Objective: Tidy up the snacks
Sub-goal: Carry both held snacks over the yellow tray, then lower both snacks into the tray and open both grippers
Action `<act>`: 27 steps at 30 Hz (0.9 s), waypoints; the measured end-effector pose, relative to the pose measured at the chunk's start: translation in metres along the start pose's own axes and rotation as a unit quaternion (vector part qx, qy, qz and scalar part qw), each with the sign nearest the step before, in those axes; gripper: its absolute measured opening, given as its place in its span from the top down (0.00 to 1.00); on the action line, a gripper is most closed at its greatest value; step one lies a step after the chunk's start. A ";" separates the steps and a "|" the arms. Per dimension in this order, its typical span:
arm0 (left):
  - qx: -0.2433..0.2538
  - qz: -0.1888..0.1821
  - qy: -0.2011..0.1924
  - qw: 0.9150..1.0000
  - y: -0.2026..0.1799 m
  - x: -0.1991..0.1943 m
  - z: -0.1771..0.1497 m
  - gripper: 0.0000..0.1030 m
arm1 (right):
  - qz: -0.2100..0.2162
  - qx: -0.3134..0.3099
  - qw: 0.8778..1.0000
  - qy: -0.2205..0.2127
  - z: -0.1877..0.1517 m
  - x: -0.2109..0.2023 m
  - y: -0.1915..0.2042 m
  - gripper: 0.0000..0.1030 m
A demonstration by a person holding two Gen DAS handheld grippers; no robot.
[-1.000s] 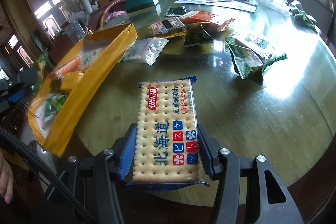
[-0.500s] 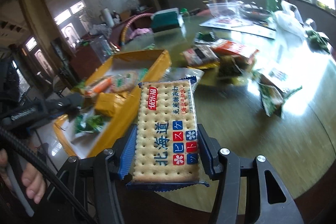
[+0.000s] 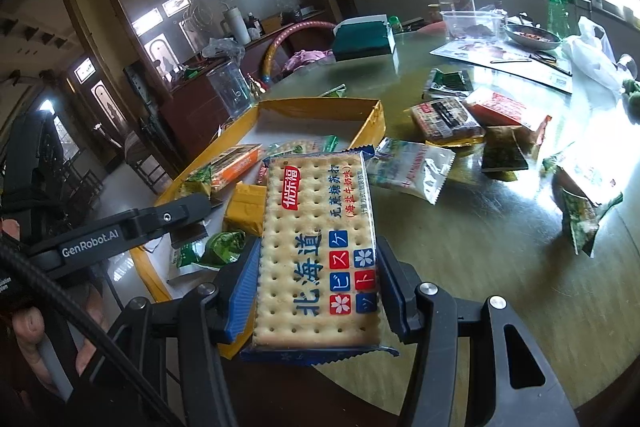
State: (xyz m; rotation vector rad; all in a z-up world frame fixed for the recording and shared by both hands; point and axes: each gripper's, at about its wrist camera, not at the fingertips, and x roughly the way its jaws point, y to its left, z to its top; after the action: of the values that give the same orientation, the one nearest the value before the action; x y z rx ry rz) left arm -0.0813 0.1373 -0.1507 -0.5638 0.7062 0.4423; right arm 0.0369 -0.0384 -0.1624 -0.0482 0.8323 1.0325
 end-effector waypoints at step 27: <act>-0.014 0.019 0.012 1.000 0.019 0.014 0.003 0.61 | 0.029 0.013 0.999 0.018 0.010 0.021 0.009 0.47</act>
State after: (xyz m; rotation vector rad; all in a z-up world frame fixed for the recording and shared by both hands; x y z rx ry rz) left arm -0.0810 0.1563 -0.1645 -0.5830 0.7352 0.4815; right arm 0.0407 -0.0139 -0.1659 -0.0220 0.8844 1.0771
